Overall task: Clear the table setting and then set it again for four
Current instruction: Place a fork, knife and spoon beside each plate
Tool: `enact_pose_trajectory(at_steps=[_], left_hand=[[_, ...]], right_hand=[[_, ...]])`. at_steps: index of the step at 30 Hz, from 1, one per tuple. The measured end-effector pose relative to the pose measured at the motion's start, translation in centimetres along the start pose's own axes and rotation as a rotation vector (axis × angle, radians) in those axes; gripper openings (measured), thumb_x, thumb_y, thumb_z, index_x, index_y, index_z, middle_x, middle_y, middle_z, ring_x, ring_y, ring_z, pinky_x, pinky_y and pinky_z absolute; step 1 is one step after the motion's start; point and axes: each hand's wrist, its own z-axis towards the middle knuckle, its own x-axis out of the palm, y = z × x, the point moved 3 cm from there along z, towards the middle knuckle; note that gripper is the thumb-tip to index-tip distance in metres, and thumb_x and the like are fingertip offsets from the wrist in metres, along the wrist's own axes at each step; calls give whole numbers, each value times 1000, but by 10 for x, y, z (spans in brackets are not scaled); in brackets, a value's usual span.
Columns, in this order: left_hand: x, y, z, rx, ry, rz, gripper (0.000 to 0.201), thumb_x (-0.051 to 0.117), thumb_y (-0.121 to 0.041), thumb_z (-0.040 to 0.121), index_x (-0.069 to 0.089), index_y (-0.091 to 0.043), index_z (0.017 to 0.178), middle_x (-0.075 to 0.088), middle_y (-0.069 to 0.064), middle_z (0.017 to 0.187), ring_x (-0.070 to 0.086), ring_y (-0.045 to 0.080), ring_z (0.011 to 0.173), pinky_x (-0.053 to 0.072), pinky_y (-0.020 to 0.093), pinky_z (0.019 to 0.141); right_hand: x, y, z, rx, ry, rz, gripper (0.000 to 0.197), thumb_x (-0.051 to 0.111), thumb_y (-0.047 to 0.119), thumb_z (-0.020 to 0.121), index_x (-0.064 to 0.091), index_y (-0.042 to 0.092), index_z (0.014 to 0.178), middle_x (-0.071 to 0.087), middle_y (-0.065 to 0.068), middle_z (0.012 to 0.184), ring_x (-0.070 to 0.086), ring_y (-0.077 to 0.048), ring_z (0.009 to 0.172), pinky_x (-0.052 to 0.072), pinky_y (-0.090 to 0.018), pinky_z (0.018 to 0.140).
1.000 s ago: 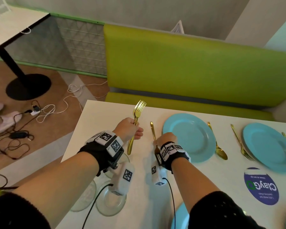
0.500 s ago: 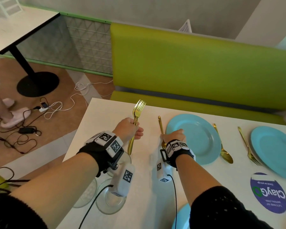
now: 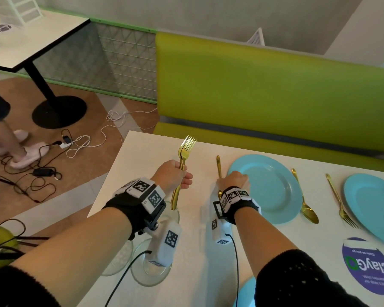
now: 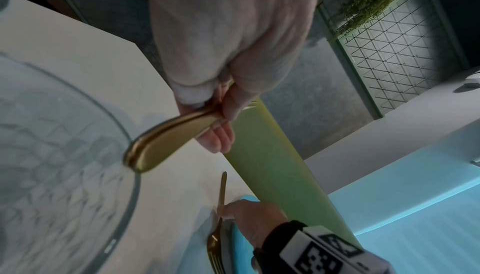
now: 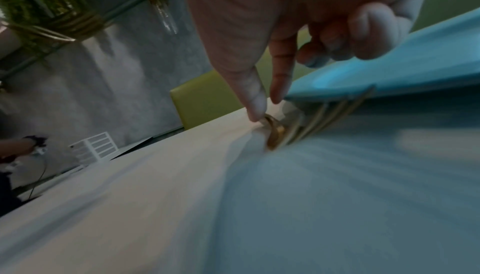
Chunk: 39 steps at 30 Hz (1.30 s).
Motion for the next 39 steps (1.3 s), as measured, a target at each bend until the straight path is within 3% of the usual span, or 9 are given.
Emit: enact_pose_trajectory(at_steps=[10,27,34,39], left_hand=[[1,2,2,-5,-12,-5,10,41,-4,97,48,-4,105,60,8,82,59,17,70,54,27,72],[1,5,2,-24,-9,4,10,41,-3,97,47,-4,105,61,10,85,60,17,70,54,27,73],[3,4,-7,-17,8,4,9,40,-4,98,47,-4,103,61,10,85,59,16,70,53,26,71],[13,0,-21,28,40,25,10,42,-5,97,49,-5,104,60,7,82,60,16,71,54,27,72]], right_hand=[[-1,6,3,-56,-17,-50,20,55,14,85,66,5,100,63,-12,107,62,-31,100,55,-38,84],[2,7,5,-92,-37,-101,23,50,11,90,65,4,105,61,-13,110,62,-30,101,54,-37,83],[-9,2,-8,-97,-34,-36,31,58,32,89,65,6,104,59,-11,110,61,-30,101,53,-36,84],[-25,-9,-39,-179,-37,-9,28,56,30,89,69,9,103,63,-11,109,62,-29,99,53,-34,84]])
